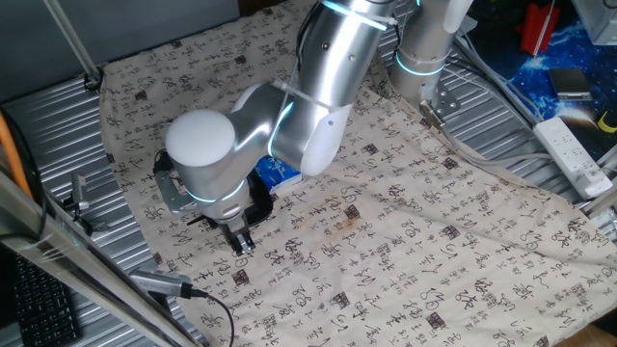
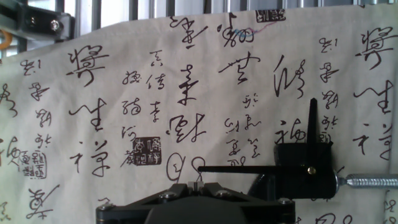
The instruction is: Turn the hands of a clock
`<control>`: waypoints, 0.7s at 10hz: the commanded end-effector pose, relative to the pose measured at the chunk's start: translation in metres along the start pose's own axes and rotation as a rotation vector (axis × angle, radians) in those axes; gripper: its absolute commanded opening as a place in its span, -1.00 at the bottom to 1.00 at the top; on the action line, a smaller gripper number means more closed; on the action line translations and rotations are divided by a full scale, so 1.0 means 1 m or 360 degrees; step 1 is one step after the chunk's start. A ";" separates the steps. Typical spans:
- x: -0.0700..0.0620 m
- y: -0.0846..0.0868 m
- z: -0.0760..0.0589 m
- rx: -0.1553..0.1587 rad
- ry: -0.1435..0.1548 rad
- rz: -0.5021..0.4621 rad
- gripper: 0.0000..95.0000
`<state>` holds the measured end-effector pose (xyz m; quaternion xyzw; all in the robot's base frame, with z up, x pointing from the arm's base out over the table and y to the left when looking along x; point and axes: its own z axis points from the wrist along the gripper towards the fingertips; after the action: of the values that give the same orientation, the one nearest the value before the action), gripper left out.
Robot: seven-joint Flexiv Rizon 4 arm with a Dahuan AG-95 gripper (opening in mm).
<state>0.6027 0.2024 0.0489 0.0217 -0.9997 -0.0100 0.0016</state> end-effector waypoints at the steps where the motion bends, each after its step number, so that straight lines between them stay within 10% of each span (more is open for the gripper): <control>1: -0.001 0.000 0.001 -0.0002 -0.0001 0.0002 -1.00; 7: -0.005 0.002 0.009 -0.0002 -0.0001 -0.0001 -1.00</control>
<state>0.6079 0.2046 0.0388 0.0217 -0.9997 -0.0103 0.0012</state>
